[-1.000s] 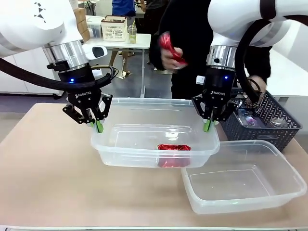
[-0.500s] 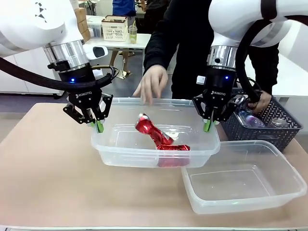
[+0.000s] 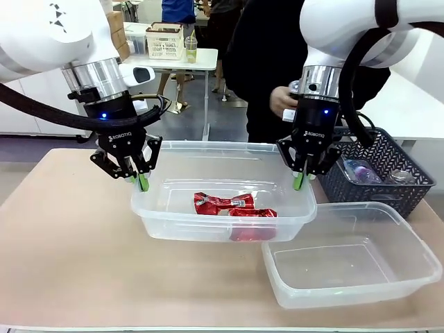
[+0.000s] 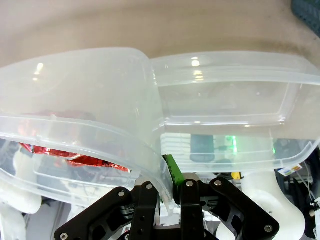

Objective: Sort the waste into each basket.
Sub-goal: Offer the picked Organizing box to the human.

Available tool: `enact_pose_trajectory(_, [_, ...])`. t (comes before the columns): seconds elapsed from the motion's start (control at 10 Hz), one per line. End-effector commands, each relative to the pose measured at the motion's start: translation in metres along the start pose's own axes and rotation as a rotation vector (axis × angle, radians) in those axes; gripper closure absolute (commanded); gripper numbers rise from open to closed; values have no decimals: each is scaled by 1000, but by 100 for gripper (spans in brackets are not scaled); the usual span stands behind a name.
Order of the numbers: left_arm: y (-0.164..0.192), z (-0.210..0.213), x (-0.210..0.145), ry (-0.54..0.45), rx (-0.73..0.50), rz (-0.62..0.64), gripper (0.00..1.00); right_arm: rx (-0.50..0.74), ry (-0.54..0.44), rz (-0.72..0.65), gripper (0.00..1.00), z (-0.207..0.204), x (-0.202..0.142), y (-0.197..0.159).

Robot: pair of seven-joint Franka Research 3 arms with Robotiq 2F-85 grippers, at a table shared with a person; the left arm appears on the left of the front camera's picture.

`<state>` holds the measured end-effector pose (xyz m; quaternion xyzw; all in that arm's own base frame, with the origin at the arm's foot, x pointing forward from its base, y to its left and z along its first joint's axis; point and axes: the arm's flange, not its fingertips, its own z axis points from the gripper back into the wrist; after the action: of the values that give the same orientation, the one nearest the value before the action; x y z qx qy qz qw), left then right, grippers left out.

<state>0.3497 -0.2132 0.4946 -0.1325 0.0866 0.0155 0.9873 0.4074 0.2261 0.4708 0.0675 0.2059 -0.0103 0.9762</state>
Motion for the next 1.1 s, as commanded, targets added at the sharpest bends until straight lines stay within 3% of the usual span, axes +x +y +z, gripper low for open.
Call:
enact_pose_trajectory(0.0, [-1,3,-2,-6,-27,24,93,-6,1,13,93,4,-2,0])
enact_pose_trajectory(1.0, [-1,3,-2,-6,-27,24,93,-6,1,13,93,4,-2,0])
